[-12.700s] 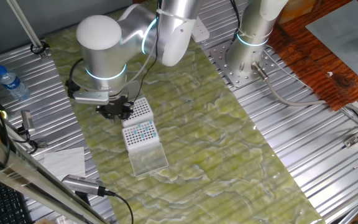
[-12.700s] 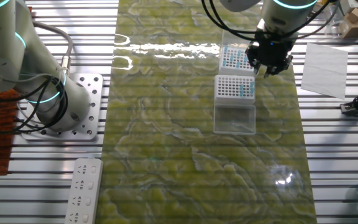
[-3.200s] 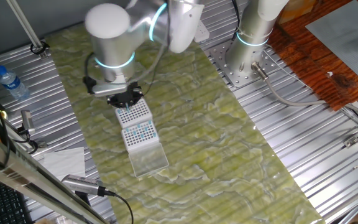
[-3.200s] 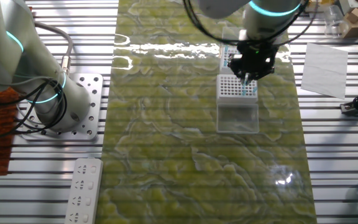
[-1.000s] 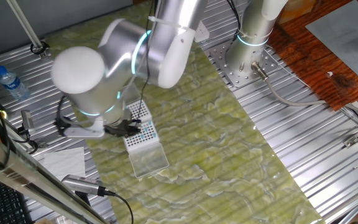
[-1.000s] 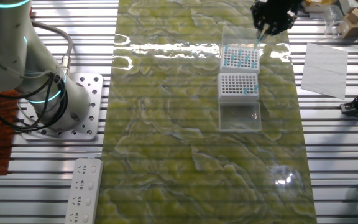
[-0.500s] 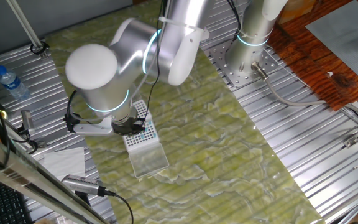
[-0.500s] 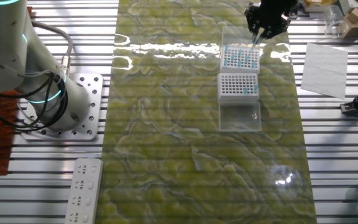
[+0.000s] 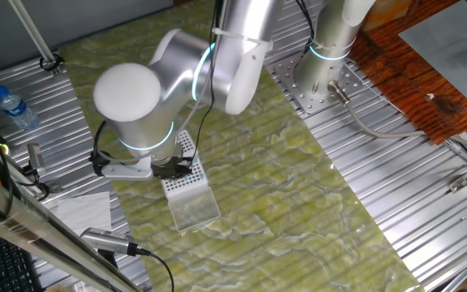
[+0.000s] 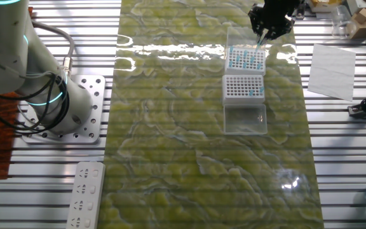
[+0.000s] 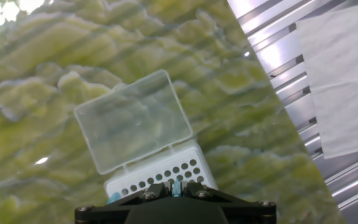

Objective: Transfer all medium pipette tips from one holder to another

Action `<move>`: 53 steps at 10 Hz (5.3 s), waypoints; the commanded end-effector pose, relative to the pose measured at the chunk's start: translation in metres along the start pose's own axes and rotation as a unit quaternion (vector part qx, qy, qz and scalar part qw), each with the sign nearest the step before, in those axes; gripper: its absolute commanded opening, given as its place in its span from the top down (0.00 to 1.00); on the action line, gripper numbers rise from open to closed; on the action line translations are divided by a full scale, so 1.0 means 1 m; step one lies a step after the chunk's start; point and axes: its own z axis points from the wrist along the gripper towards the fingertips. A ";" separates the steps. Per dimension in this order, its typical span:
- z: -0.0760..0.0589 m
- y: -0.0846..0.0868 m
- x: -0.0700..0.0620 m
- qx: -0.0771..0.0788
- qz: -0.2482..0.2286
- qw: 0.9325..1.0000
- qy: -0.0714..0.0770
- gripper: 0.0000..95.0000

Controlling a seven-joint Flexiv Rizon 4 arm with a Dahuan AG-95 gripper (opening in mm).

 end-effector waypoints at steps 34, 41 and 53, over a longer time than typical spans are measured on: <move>0.027 -0.061 0.119 0.039 -0.111 0.993 -0.015 1.00; -0.048 -0.060 0.066 0.008 -0.071 0.997 0.007 1.00; -0.006 -0.037 0.012 0.023 -0.014 1.000 -0.005 1.00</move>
